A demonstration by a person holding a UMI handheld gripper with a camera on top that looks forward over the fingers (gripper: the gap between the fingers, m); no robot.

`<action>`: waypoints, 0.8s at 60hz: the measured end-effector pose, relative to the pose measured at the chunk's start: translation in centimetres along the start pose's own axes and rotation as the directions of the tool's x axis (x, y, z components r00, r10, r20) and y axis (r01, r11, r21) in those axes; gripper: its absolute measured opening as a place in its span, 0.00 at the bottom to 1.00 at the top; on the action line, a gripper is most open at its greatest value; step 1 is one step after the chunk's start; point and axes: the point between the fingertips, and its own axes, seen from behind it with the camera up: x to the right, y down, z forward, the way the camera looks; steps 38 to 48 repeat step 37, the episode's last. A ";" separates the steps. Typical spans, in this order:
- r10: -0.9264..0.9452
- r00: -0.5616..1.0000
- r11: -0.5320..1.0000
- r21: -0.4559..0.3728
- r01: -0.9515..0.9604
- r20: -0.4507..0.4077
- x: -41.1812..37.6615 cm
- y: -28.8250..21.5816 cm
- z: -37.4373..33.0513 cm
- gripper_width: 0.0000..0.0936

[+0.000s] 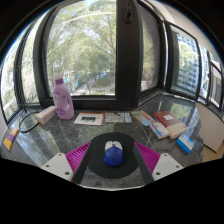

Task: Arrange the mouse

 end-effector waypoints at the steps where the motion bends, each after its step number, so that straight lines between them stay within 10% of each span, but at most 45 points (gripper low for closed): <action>1: -0.002 1.000 1.000 0.010 0.002 -0.003 -0.1 -0.2 -0.8 0.91; 48: -0.023 0.997 0.993 0.118 0.031 -0.070 -3.3 1.2 -21.0 0.91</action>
